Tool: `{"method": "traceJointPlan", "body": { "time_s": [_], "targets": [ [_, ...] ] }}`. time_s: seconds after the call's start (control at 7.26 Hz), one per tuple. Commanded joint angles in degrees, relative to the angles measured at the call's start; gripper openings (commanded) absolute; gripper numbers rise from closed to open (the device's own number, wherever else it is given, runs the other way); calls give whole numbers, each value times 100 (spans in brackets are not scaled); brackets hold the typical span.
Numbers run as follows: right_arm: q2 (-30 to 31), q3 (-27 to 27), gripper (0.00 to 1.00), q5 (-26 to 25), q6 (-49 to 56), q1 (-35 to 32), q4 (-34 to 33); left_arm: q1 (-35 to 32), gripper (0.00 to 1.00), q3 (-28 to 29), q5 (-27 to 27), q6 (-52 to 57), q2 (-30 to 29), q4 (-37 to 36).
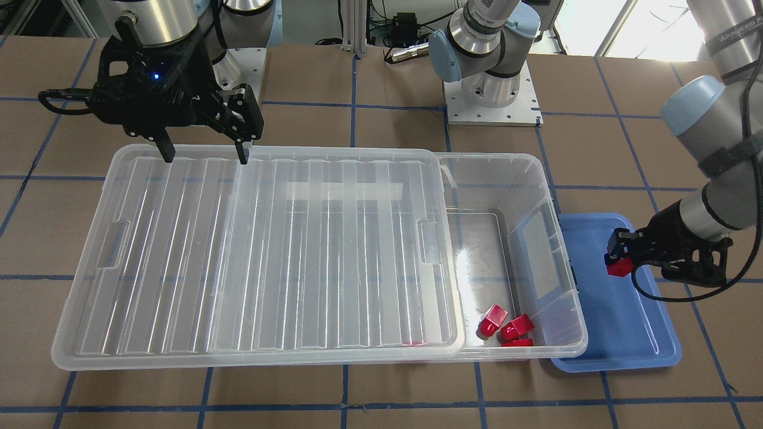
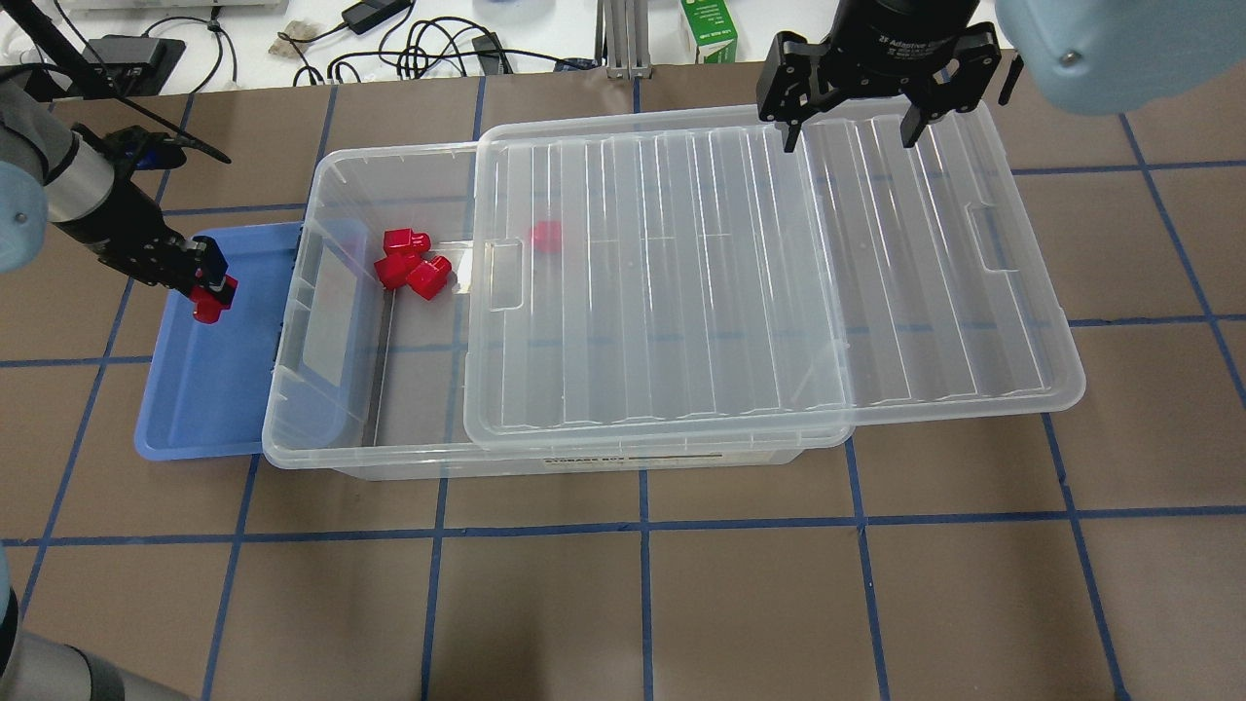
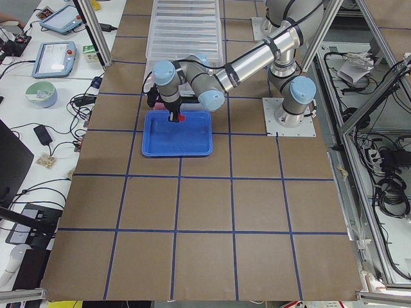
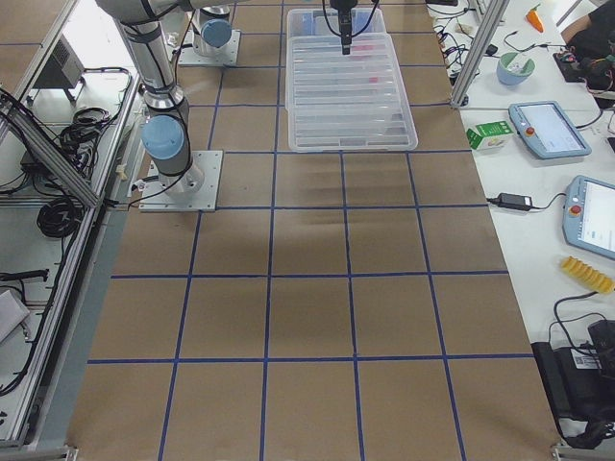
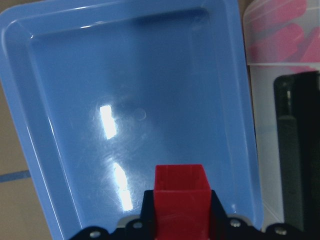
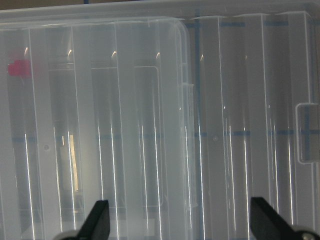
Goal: Place red block in blue tray from box
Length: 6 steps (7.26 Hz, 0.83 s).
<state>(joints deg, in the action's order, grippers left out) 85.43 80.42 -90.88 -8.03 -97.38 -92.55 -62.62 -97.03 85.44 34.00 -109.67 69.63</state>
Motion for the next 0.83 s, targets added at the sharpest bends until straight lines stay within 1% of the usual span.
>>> {"method": "traceJointPlan", "body": {
  "time_s": [0.0, 0.14, 0.28, 0.41, 0.55, 0.69],
  "targets": [
    [0, 0, 100, 0, 4, -1, 0, 136, 0, -185, 43, -452, -449, -485],
    [0, 0, 100, 0, 4, -1, -8, 136, 0, -211, 69, -916, -468, -459],
    [-8, 0, 100, 9, 4, -1, -9, 136, 7, -255, 61, -947, -538, -476],
    [-8, 0, 100, 0, 4, -1, -9, 145, 64, -282, 52, -982, -547, -485],
    [-8, 9, 100, 0, 4, -1, -9, 154, 93, -247, 113, -1061, -417, -477],
    [-8, 0, 100, 0, 12, 8, -9, 110, 99, -177, 531, -1079, -293, -364]
  ]
}}
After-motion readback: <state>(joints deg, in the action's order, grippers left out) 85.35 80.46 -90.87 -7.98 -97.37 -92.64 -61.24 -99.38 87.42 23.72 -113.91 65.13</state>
